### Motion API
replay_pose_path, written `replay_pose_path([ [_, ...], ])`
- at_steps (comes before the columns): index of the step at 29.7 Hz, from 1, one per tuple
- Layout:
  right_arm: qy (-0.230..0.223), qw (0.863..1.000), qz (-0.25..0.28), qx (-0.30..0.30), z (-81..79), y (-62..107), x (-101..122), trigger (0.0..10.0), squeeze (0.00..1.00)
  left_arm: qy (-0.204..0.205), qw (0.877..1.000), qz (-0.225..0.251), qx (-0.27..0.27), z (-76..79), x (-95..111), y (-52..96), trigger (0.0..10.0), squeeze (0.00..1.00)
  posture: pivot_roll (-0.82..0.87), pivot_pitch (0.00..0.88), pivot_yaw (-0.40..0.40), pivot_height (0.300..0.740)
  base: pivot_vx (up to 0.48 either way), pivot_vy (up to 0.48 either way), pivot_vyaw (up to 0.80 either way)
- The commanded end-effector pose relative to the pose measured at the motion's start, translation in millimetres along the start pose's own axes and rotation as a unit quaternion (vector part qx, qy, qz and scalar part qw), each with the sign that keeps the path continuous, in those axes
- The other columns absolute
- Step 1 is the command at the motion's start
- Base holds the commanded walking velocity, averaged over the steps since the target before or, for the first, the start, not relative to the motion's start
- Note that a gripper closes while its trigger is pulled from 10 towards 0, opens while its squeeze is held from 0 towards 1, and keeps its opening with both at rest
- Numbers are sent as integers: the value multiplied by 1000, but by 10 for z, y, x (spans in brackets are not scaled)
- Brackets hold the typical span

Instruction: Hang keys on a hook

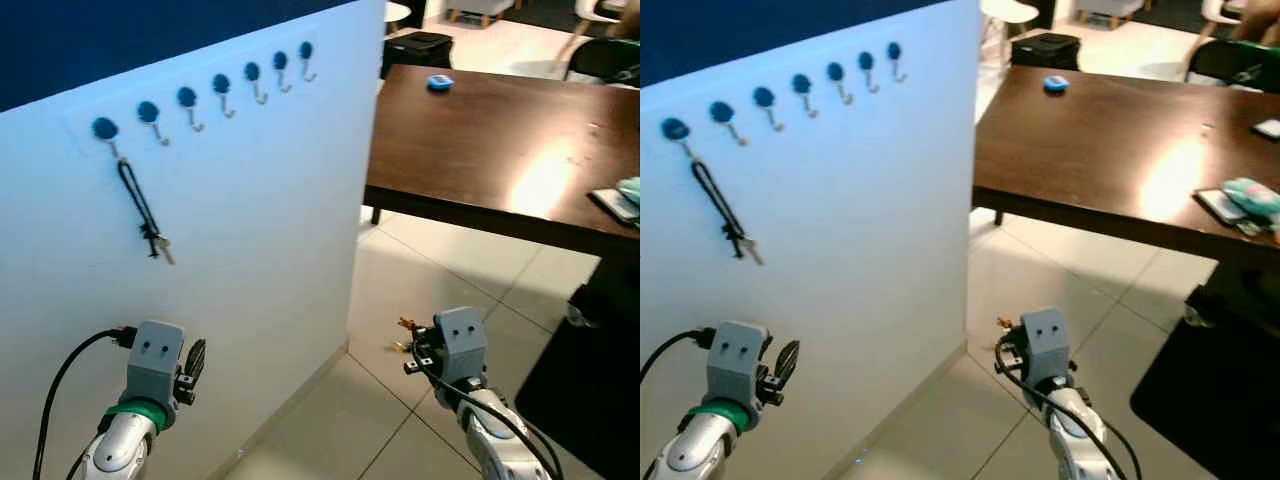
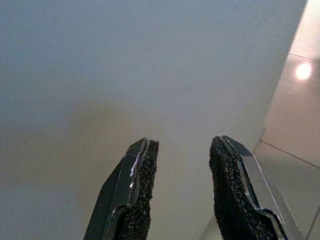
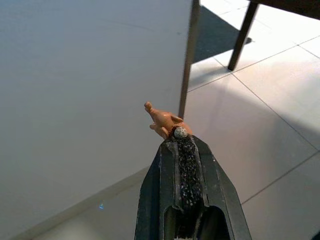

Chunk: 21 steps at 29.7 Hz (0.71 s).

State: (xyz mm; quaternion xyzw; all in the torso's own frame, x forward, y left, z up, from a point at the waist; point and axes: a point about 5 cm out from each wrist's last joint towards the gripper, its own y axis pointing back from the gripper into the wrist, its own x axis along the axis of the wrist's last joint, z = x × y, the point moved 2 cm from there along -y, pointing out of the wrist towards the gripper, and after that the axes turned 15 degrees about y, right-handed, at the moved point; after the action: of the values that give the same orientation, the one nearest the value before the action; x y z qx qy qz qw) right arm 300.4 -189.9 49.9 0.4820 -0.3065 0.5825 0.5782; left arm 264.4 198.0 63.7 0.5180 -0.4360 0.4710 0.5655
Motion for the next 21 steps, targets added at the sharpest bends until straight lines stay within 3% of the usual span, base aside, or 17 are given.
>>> replay_pose_path([
  [1, 3, 1000, -9, 0, -12, 24, -62, 10000, 0, -6, 1000, -10, 8, -56, -65, 30, 10000, 0, -116, 0, 105, 740, 0, 0, 800],
  [21, 4, 1000, -15, -3, 9, 56, -130, 10000, 0, -7, 1000, -9, 14, -72, -62, 37, 10000, 0, -113, 0, 107, 740, 0, 0, 792],
])
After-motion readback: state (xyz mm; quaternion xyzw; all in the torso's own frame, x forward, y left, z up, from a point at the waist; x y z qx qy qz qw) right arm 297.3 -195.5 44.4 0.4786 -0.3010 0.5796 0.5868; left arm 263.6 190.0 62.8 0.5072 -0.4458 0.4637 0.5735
